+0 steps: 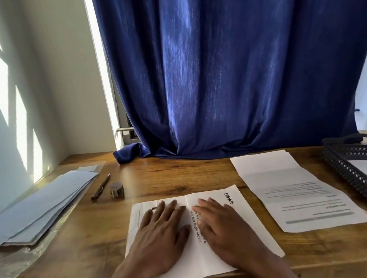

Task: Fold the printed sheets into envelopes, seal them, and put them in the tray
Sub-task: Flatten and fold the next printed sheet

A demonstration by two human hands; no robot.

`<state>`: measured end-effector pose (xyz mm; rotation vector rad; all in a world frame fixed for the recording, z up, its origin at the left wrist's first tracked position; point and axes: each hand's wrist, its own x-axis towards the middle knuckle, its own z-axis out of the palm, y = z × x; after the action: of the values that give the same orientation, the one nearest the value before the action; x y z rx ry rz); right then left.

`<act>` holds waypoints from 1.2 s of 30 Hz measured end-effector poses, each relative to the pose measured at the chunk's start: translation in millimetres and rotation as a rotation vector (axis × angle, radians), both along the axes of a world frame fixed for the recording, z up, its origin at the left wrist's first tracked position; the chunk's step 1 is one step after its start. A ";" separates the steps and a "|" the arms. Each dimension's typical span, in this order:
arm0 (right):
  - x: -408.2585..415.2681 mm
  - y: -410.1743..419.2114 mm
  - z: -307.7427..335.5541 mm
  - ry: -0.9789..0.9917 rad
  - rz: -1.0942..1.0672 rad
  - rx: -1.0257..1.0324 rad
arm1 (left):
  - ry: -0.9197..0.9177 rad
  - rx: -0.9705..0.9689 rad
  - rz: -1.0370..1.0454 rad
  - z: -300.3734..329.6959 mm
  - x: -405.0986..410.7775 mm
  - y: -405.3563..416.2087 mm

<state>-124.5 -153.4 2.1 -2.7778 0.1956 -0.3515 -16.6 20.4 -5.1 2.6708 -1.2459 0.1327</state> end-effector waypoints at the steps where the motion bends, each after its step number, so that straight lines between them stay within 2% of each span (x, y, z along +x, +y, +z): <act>1: 0.7 4.6 -4.6 0.050 0.026 -0.039 | 0.002 0.010 -0.005 -0.5 0.3 -0.2; 5: 2.5 -6.9 -7.8 0.186 0.005 -0.094 | 0.001 0.038 -0.004 -1.7 1.1 1.2; 12: -7.3 -55.4 3.3 0.285 -0.263 -0.127 | 0.032 0.062 -0.003 0.1 0.1 1.0; 14: -2.7 -47.6 10.3 0.237 -0.301 -0.212 | 0.030 0.063 -0.002 0.1 -0.4 0.4; 16: 5.7 -29.5 16.9 0.119 -0.240 -0.264 | 0.025 0.073 -0.003 0.8 -1.2 0.6; 18: 17.1 -4.9 18.0 0.081 -0.081 -0.186 | 0.017 0.082 -0.003 1.5 -1.8 1.5; 21: 30.0 18.6 7.1 0.165 0.049 -0.048 | 0.023 0.084 -0.007 3.0 -3.1 1.7; 23: 30.6 12.0 -0.4 0.182 0.021 -0.023 | 0.034 0.079 -0.003 4.6 -3.3 0.8; 31: 10.5 -57.4 -3.1 0.244 -0.290 -0.134 | 0.053 0.085 -0.003 5.5 -3.6 1.5; 34: 5.6 -48.4 2.4 0.183 -0.332 -0.226 | 0.048 0.074 0.004 4.2 -4.3 0.7; 36: 1.3 -27.2 2.6 0.083 -0.258 -0.266 | 0.030 0.063 0.012 3.2 -4.0 0.7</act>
<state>-123.1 -180.6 4.7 -3.0374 0.5698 -0.3462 -20.6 21.1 -2.0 2.7229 -1.2453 0.0553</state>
